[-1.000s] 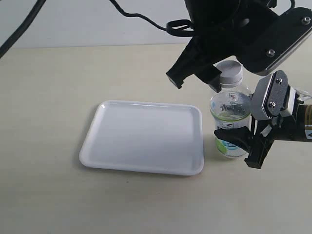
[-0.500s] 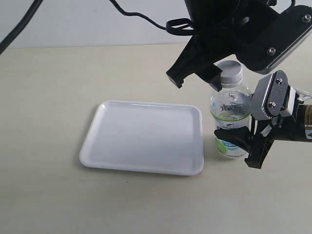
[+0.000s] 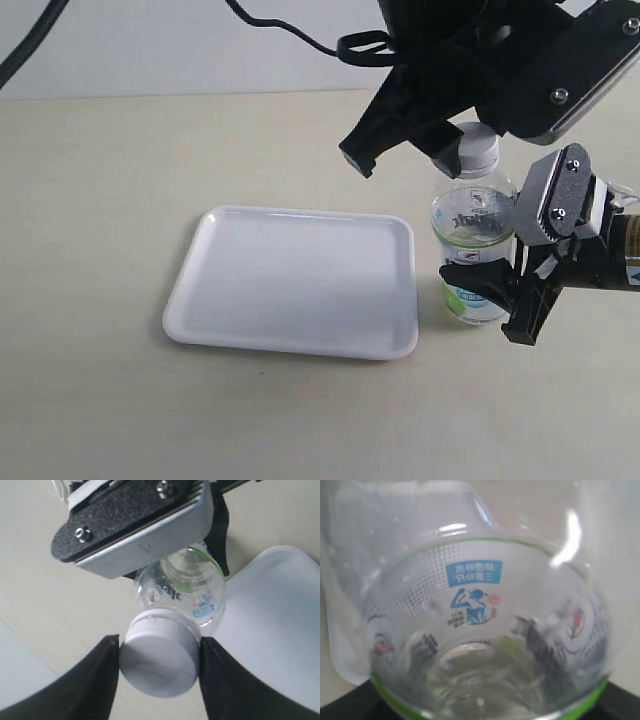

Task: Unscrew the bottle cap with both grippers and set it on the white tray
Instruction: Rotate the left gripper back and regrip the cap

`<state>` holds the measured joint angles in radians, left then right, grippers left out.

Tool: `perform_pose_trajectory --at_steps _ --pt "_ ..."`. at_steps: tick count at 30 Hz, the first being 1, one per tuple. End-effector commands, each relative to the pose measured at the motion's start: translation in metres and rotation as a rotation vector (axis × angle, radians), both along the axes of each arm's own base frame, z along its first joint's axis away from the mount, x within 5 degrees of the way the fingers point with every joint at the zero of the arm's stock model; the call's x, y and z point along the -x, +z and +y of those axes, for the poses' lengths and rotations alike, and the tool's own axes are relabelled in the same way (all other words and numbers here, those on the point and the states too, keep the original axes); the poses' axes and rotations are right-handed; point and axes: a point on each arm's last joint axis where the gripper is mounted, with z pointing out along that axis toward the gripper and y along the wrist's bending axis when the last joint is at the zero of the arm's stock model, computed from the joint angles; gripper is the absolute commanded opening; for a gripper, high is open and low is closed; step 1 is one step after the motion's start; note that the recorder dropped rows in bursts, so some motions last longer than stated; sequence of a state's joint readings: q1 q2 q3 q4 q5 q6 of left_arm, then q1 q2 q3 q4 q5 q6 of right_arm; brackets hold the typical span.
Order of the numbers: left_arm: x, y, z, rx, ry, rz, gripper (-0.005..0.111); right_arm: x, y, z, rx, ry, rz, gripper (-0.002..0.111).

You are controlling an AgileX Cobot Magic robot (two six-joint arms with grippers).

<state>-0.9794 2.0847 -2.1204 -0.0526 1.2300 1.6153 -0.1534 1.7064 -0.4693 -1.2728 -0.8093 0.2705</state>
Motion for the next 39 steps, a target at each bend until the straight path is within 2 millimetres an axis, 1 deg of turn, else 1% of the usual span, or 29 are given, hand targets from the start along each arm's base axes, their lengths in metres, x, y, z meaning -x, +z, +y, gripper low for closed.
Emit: perform_pose_trajectory --at_steps 1,9,15,22,29,35,39 --pt "0.0004 0.0057 0.0023 0.044 0.116 0.043 0.0 0.0025 -0.0034 0.0002 0.026 0.025 0.012 0.0" --pt "0.0004 0.0057 0.0023 0.1 0.349 0.15 0.0 0.0025 -0.0034 0.0002 0.026 0.025 0.012 0.0" --pt "0.0012 0.0057 0.0018 0.169 0.638 0.283 0.0 0.0025 -0.0034 0.0002 0.026 0.025 0.012 0.0" --pt "0.0022 0.0057 0.0011 0.227 0.875 0.407 0.0 0.0027 -0.0033 0.0004 0.026 0.028 0.011 0.0" --pt "0.0022 0.0057 0.0011 0.29 1.156 0.537 0.0 0.0031 -0.0031 0.001 0.023 0.037 0.009 0.0" --pt "0.0031 0.0058 0.0005 0.333 1.353 0.642 0.0 0.0031 -0.0027 0.0014 0.018 0.04 0.006 0.0" --pt "0.0074 0.0064 -0.0022 0.339 1.429 0.744 0.0 0.0031 -0.0025 0.0015 0.016 0.04 0.005 0.0"
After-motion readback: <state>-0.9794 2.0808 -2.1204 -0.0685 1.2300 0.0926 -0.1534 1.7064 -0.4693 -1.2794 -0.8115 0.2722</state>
